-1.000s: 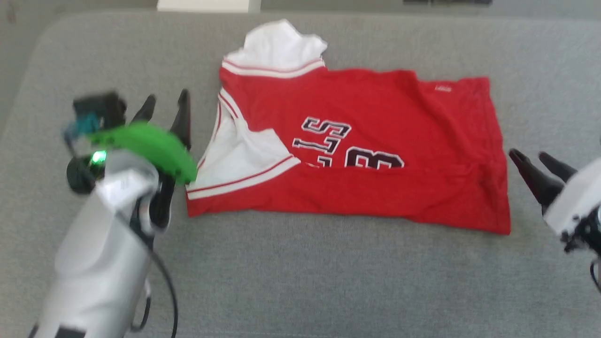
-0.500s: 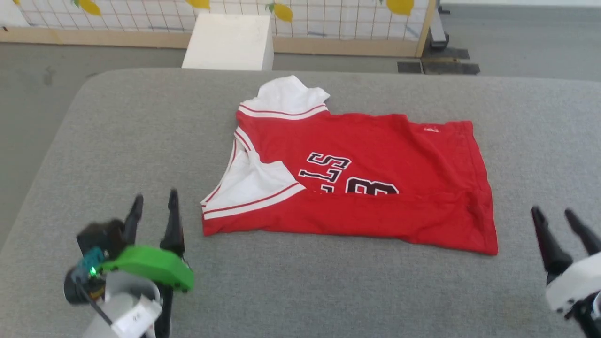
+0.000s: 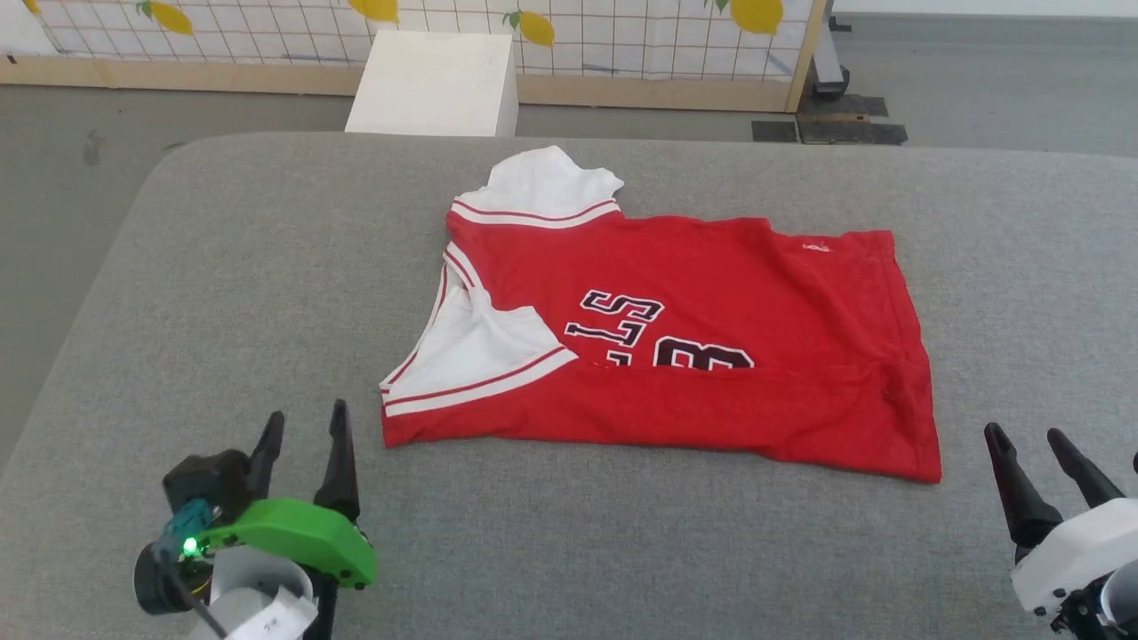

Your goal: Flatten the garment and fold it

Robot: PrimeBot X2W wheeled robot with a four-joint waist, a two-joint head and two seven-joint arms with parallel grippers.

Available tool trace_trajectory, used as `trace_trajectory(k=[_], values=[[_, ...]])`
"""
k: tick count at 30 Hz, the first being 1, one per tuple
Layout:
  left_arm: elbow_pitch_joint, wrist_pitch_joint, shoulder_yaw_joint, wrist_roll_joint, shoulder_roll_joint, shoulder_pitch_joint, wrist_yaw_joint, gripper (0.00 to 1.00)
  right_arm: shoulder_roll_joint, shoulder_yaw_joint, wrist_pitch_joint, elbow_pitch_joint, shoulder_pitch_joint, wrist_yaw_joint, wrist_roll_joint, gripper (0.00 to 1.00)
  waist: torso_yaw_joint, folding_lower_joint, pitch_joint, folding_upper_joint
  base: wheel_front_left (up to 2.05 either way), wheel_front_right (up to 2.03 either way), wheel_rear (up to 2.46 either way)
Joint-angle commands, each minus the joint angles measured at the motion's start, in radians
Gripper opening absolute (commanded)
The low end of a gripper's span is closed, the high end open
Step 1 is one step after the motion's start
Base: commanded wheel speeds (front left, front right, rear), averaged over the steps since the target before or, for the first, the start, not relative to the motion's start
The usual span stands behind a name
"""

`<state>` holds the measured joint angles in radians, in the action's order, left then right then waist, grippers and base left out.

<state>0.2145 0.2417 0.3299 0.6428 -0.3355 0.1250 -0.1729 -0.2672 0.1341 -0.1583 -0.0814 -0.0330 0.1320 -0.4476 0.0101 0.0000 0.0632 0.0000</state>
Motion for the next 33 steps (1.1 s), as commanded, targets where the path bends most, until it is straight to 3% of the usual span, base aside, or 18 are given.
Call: trace_trajectory(k=[1, 5, 9, 14, 18, 22, 28, 30, 33], values=[[0.006, -0.026, 0.008, -0.014, -0.004, 0.021, -0.003, 1.0, 0.001, 0.004, -0.002, 0.002, 0.012, -0.001, 0.006, 1.0, 0.001, 0.0, 0.01, 0.0, 0.0, 0.0, 0.0], [0.034, -0.162, 0.049, -0.027, -0.023, 0.119, -0.001, 1.0, -0.006, 0.001, -0.015, 0.01, 0.03, -0.001, 0.002, 1.0, 0.005, 0.0, 0.043, 0.0, 0.0, 0.0, 0.0], [0.078, -0.374, 0.098, -0.017, -0.031, 0.245, 0.005, 1.0, -0.014, 0.001, -0.028, 0.02, 0.052, -0.001, 0.0, 1.0, 0.007, 0.0, 0.087, 0.0, 0.0, 0.0, 0.0], [0.142, -0.699, 0.156, 0.007, -0.038, 0.374, -0.025, 1.0, -0.022, -0.001, -0.037, 0.028, 0.082, -0.001, -0.002, 1.0, -0.001, 0.0, 0.137, 0.0, 0.0, 0.0, 0.0], [0.162, -0.874, 0.192, 0.006, -0.054, 0.428, -0.054, 1.0, -0.024, -0.007, -0.039, 0.03, 0.098, -0.001, -0.007, 1.0, -0.014, 0.0, 0.171, 0.0, 0.0, 0.0, 0.0], [0.176, -0.954, 0.212, 0.01, -0.061, 0.438, -0.065, 1.0, -0.024, -0.01, -0.036, 0.03, 0.112, -0.001, -0.012, 1.0, -0.026, 0.0, 0.2, 0.0, 0.0, 0.0, 0.0], [0.199, -0.987, 0.208, 0.047, -0.049, 0.4, -0.075, 1.0, -0.03, -0.021, -0.04, 0.026, 0.129, -0.001, -0.015, 1.0, -0.038, 0.0, 0.226, 0.0, 0.0, 0.0, 0.0], [0.2, -0.981, 0.199, 0.062, -0.044, 0.383, -0.078, 0.03, -0.038, -0.031, -0.055, 0.024, 0.131, -0.001, -0.012, 1.0, -0.039, 0.0, 0.228, 0.0, 0.0, 0.0, 0.0], [0.191, -0.971, 0.186, 0.08, -0.043, 0.363, -0.077, 0.0, -0.049, -0.042, -0.086, 0.029, 0.132, -0.001, -0.002, 1.0, -0.04, 0.0, 0.228, 0.0, 0.0, 0.0, 0.0]])
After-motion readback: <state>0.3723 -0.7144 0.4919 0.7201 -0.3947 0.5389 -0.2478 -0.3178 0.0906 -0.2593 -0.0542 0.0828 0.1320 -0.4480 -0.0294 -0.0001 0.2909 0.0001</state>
